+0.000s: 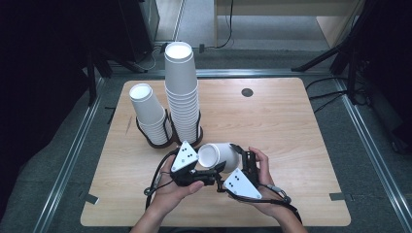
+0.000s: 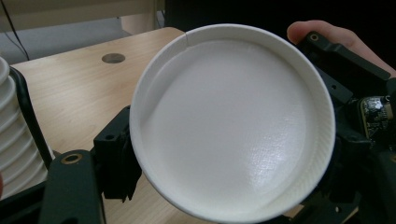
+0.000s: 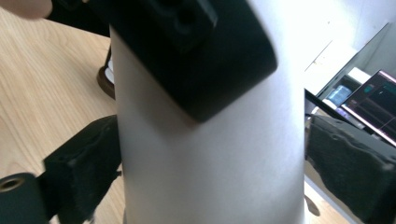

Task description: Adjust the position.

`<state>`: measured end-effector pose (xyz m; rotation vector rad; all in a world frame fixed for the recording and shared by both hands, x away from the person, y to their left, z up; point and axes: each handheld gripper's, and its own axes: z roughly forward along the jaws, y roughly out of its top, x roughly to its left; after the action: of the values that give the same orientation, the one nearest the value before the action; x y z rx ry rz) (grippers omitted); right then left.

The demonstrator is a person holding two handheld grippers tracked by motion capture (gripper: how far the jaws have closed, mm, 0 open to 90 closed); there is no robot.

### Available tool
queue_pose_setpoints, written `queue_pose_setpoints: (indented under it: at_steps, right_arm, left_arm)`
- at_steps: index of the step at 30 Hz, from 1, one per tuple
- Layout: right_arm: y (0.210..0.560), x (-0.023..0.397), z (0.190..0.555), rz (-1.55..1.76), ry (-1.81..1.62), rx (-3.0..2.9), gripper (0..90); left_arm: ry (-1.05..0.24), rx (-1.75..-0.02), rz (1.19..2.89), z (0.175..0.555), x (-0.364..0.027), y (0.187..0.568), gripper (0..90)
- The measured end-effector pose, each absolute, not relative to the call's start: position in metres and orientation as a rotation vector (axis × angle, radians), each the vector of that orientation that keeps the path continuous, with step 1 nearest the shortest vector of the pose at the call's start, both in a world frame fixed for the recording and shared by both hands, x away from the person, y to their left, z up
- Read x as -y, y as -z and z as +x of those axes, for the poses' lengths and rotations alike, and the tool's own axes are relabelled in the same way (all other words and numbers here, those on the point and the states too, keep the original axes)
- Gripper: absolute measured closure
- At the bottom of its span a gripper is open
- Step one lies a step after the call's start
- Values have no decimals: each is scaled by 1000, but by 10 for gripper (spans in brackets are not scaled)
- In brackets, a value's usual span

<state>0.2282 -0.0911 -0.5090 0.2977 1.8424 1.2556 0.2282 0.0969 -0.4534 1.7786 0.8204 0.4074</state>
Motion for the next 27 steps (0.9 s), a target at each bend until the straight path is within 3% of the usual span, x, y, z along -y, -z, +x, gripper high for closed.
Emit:
queue_pose_setpoints:
  at_steps: [5, 27]
  right_arm:
    - [509, 92, 228, 323, -1254, -1886, 0]
    - [492, 107, 223, 417, -1316, -1888, 0]
  left_arm:
    - [-389, -843, 1756, 231, -100, 455, 231]
    - [-385, -887, 1719, 242, -113, 460, 230]
